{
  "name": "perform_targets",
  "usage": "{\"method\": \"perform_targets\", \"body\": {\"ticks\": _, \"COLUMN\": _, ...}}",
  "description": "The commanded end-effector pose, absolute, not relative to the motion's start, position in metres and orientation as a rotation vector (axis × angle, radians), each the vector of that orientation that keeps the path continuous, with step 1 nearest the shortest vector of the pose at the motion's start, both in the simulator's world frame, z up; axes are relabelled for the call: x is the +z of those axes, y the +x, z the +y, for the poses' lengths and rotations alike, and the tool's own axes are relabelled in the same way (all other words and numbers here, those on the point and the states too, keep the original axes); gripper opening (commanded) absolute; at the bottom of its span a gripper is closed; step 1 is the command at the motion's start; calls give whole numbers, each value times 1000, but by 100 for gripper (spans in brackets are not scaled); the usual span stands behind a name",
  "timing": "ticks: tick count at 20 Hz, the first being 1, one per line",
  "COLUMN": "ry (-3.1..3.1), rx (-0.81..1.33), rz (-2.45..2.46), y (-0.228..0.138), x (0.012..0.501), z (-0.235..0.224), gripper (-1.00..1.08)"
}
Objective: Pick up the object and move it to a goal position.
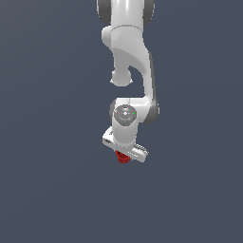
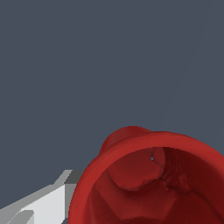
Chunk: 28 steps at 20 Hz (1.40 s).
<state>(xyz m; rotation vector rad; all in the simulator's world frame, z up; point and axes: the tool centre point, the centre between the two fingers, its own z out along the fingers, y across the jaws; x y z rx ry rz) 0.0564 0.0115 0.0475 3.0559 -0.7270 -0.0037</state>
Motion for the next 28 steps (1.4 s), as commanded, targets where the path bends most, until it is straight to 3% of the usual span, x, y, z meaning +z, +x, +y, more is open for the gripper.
{"method": "perform_targets", "body": {"ticks": 1, "ry": 3056, "rx": -1, "rz": -727, "y": 57, "x": 52, "z": 11, "gripper": -100}}
{"method": "perform_targets", "body": {"ticks": 12, "ry": 3057, "rx": -1, "rz": -728, "y": 50, "x": 114, "z": -3, "gripper": -100}}
{"method": "perform_targets", "body": {"ticks": 28, "ry": 3057, "rx": -1, "rz": -729, "y": 33, "x": 298, "z": -41, "gripper": -100}}
